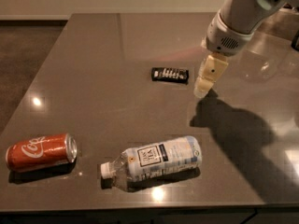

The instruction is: Move rxbar chocolate near blue plastic bottle

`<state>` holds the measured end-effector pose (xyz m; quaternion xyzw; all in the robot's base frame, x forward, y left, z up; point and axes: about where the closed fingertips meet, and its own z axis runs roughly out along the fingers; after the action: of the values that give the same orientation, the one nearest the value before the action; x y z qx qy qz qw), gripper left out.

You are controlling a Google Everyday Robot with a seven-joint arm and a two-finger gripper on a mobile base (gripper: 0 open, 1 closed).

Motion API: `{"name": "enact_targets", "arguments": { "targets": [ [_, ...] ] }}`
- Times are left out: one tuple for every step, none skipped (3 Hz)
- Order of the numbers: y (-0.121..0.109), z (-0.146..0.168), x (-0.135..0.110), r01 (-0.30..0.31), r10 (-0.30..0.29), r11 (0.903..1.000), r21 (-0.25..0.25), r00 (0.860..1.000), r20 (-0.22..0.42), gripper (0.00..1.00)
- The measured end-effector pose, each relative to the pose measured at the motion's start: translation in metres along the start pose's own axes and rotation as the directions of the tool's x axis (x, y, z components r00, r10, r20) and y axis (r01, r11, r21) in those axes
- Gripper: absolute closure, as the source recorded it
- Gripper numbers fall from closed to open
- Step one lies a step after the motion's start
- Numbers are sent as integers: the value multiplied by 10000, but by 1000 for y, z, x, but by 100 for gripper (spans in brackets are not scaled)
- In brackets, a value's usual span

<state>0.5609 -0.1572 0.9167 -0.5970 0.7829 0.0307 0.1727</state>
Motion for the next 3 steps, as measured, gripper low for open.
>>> {"name": "enact_targets", "arguments": {
  "targets": [
    [-23,46,-27,-90,98,9996,-280,9995,294,0],
    [-37,77,-44,-50,65,9990,-444,9994,343,0],
    [-47,96,-51,-62,71,9978,-654,9999,149,3]
  ]
}}
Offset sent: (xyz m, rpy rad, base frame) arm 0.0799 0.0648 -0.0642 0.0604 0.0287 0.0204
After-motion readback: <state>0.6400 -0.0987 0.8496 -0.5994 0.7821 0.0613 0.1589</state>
